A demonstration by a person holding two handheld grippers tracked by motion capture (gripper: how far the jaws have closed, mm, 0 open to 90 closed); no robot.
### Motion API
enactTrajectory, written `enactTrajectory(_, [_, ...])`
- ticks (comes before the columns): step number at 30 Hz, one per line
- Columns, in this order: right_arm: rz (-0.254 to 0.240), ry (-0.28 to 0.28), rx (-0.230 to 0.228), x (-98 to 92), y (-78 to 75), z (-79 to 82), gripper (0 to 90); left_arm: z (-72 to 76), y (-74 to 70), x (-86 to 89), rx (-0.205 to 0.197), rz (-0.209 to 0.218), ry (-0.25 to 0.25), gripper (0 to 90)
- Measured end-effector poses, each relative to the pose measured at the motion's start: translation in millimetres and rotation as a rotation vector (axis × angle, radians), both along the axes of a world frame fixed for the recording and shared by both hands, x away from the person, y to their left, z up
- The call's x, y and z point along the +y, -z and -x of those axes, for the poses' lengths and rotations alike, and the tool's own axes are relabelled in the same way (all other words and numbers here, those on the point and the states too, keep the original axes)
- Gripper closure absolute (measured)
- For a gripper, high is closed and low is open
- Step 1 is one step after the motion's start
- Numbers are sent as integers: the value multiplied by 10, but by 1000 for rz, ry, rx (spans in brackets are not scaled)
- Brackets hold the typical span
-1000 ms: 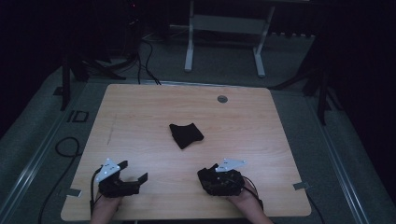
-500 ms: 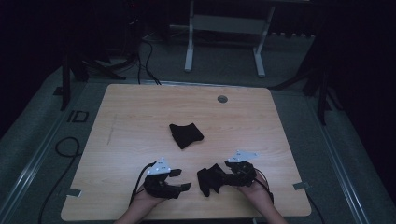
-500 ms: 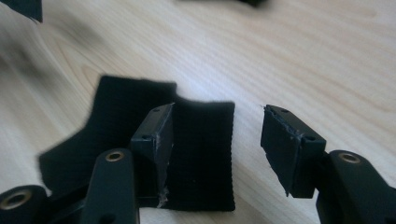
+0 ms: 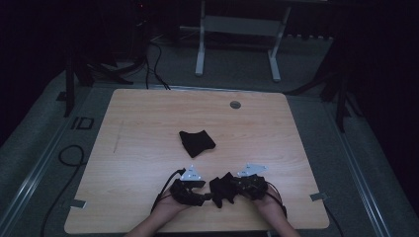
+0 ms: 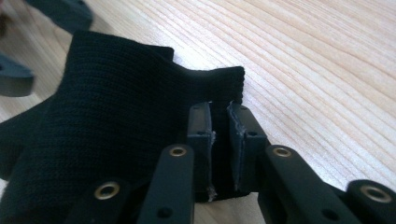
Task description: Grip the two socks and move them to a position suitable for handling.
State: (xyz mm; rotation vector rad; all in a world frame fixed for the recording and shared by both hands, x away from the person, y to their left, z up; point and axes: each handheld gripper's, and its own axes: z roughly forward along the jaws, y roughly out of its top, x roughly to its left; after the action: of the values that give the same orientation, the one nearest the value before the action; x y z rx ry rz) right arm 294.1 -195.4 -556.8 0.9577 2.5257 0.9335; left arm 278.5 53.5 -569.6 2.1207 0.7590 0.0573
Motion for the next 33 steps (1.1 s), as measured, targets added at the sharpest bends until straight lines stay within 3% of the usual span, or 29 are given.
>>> enactTrajectory(8, [-5,-5,-5,-3,7,6,821,-150,5,-116,-13,-33,23,422])
enactTrajectory(12, [-4,-3,-8,-1,9,13,822,-179,-5,-180,-19,-48,42,471])
enactTrajectory(13, [-5,-3,-12,-2,12,16,823,-165,-11,-266,-48,-75,69,526])
enactTrajectory(15, [-5,-3,-13,-3,12,16,823,-170,-11,-294,-50,-79,62,619])
enactTrajectory(17, [-4,-1,-15,0,13,21,824,-179,1,-302,-36,-67,47,802])
enactTrajectory(20, [-2,1,-21,2,14,30,829,-147,-28,-304,-55,-91,34,851])
enactTrajectory(23, [-5,6,-22,-10,-13,44,846,-113,-125,-223,-62,-79,21,861])
enactTrajectory(26, [-47,18,-39,-64,-134,69,854,-78,-257,-80,-81,-66,5,863])
enactTrajectory(33, [-128,37,-56,-204,-400,140,856,14,-493,312,-65,-65,-28,863])
